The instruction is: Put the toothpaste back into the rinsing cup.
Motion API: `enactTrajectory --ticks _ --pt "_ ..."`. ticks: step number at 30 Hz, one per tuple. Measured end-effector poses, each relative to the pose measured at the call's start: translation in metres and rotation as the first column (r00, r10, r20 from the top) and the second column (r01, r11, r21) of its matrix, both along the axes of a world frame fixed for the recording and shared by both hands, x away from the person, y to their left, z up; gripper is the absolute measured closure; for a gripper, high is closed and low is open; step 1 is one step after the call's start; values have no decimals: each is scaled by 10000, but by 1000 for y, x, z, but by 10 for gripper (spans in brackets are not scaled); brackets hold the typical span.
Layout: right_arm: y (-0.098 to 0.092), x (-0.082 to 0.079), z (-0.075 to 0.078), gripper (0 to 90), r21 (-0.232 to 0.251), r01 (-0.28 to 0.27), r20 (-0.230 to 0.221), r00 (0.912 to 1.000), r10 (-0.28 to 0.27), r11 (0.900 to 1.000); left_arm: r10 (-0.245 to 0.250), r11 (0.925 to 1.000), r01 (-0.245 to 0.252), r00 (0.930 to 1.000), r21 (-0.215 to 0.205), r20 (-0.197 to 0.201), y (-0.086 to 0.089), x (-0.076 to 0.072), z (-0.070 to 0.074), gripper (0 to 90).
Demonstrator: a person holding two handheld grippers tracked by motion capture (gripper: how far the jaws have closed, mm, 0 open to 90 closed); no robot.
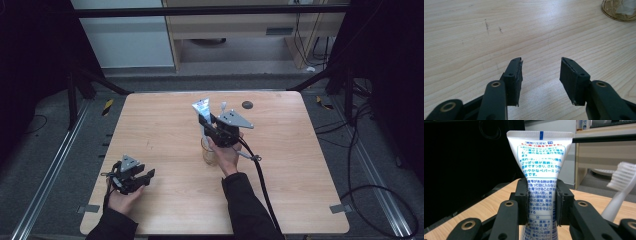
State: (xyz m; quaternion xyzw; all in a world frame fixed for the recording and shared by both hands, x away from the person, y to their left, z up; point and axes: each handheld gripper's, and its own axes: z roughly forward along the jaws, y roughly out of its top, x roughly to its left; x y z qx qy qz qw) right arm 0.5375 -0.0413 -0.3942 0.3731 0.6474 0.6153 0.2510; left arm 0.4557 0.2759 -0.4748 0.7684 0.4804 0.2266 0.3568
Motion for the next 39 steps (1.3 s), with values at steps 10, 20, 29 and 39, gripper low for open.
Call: enactTrajectory --ticks 10,20,29,39 --pt "-1 3 -12 692 -238 69 -202 9998 -74 9997 2 10000 -2 10000 31 -11 0 0 0 520" --pt "1 0 -28 690 -291 174 -202 9996 -180 9994 16 10000 -16 10000 32 -15 0 0 0 520" --pt "3 -4 -34 689 -483 145 24 9999 -144 9987 12 10000 -12 10000 43 -6 0 0 0 521" --pt "4 -5 -38 672 -884 135 -75 9999 -142 9960 23 10000 -23 10000 52 -1 0 0 0 522"
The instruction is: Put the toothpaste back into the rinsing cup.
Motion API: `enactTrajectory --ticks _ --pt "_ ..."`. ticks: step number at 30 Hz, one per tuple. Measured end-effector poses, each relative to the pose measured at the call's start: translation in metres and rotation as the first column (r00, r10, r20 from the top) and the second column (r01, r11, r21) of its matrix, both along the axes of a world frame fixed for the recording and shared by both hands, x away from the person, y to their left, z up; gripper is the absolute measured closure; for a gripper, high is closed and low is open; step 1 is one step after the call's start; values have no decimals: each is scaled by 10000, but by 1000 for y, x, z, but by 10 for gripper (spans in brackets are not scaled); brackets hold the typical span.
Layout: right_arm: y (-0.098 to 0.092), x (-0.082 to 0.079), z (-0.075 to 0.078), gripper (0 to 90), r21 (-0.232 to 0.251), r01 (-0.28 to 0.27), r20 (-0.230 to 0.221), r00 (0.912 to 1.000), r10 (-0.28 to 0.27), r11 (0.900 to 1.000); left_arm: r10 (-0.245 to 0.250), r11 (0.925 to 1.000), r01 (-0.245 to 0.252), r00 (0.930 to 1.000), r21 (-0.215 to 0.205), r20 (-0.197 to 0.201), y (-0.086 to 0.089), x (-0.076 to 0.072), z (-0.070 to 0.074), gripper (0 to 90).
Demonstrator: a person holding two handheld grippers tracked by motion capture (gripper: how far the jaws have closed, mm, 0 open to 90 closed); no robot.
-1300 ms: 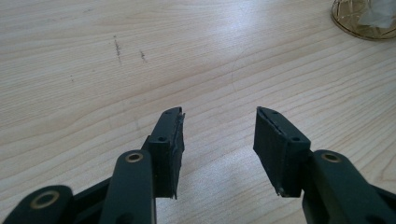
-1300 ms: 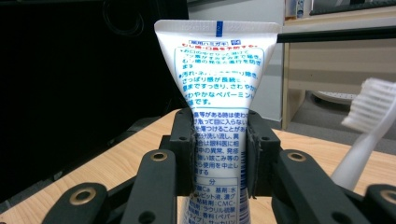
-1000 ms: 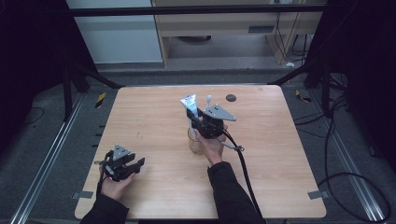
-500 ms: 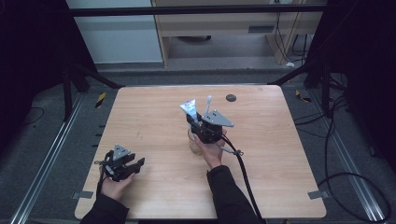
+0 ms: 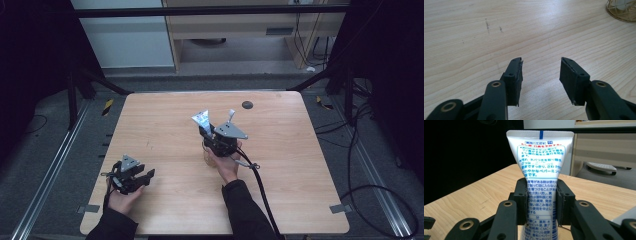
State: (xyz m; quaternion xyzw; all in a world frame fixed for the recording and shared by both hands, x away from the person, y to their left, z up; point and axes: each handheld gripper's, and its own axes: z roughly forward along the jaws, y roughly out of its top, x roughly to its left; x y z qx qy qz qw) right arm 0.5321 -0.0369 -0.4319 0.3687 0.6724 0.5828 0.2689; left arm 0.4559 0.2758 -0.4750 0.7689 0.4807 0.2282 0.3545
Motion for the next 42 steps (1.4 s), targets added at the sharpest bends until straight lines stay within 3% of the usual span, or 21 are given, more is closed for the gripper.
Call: enactTrajectory --ticks 16,26,31,37,40,42 --pt "-7 -9 14 631 -720 -344 -929 9953 276 9968 -20 10000 20 10000 67 -19 0 0 0 521" --pt "-17 -16 20 594 -1327 -583 -1841 9824 332 9894 -41 9999 41 10000 121 -17 -1 0 0 521" --pt "-16 -21 22 572 -1936 -749 -2237 9742 304 9782 -58 9999 58 10000 118 -26 -2 0 0 521" --pt "-16 -21 14 539 -2622 -887 -2800 9599 122 9609 -75 9999 76 10000 105 -18 -2 0 0 520" --pt "-20 -24 14 507 -2582 -928 -2767 9608 184 9616 -70 9999 71 10000 117 -55 -2 0 0 520" --pt "-22 -28 17 454 -2692 -836 -2588 9659 115 9595 -80 9999 80 10000 115 -60 -2 0 0 519"
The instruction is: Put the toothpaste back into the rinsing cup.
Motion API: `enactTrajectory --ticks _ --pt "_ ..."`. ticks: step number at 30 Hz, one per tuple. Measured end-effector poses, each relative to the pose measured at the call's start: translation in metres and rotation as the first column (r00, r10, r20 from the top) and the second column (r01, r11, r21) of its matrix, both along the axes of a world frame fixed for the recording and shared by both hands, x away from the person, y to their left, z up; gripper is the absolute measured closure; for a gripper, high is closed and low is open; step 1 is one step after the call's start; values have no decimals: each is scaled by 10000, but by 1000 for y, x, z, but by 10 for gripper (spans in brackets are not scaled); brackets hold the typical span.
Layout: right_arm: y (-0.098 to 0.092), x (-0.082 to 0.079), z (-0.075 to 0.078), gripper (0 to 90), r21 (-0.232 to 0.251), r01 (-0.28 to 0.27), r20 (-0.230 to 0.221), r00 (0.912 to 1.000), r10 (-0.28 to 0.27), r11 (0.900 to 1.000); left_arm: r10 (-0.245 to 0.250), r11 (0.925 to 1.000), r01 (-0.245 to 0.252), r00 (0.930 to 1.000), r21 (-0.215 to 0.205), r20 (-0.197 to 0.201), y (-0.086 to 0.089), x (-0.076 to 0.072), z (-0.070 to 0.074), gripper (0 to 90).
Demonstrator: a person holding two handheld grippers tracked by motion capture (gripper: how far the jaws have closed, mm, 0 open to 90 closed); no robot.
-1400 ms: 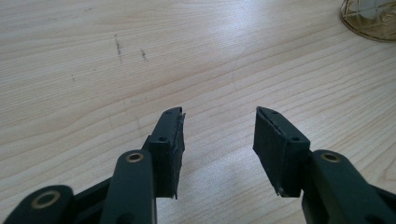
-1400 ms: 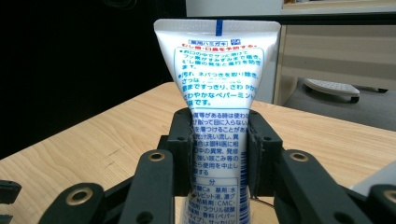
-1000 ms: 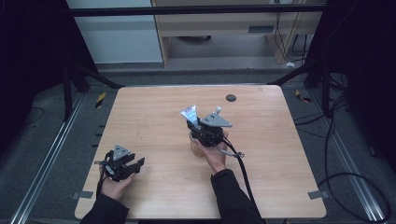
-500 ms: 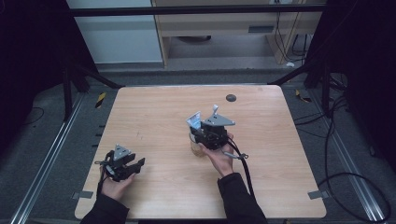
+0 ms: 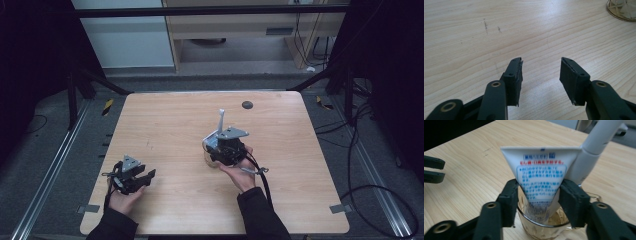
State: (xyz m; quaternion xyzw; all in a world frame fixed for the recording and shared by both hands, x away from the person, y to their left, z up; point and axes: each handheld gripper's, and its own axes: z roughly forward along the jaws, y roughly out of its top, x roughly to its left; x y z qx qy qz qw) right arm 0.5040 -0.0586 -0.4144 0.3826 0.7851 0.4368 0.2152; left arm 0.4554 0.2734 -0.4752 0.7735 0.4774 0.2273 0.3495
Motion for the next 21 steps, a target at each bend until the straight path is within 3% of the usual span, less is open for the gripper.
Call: enactTrajectory --ticks 2,5,12,16,21 --pt "-3 -4 5 425 -50 4 138 9999 -3 10000 -15 10000 15 10000 17 -10 0 0 0 518" --pt "-13 -12 12 376 331 -71 162 9998 65 9994 -49 10000 49 10000 13 -35 -1 -1 0 513" --pt "-56 -31 20 258 938 177 35 9998 -181 9954 -55 10000 55 9999 9 -84 -1 0 -1 494" --pt "-83 -40 13 223 989 524 -85 9986 -518 9937 -67 10000 67 9999 31 -143 -1 1 -2 473" --pt "-118 -47 -8 199 707 1037 -421 9940 -1009 9921 -29 10000 30 9997 60 -247 1 3 -3 442"
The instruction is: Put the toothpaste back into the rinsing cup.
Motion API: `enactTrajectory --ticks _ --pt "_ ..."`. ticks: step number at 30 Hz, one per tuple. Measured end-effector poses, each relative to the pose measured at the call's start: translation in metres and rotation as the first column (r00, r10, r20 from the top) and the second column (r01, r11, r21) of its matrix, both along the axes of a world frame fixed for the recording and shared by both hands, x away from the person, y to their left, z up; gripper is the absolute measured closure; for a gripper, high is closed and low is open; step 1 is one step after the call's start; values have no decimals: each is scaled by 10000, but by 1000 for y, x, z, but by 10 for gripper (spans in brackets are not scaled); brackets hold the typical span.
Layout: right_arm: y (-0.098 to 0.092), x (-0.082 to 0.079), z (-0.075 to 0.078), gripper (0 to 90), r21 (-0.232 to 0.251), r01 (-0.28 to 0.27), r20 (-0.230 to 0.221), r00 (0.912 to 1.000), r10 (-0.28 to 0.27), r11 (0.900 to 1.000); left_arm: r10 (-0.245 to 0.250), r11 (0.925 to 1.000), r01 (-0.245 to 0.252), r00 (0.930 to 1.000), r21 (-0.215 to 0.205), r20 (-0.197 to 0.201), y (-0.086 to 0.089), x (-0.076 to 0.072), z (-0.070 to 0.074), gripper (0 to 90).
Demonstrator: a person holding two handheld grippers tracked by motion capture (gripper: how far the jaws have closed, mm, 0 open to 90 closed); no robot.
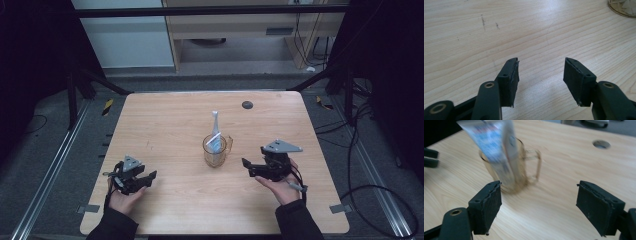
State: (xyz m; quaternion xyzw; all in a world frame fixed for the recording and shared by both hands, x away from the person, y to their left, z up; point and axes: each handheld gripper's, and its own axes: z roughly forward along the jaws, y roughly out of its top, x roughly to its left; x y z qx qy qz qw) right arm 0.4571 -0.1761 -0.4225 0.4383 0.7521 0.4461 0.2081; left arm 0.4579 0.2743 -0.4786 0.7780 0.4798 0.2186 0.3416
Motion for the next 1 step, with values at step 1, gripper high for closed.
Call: enactTrajectory --ticks 1 --pt "-6 -1 -4 197 -19 156 -76 9998 -156 9999 13 10000 -13 10000 -5 -19 0 0 0 439"
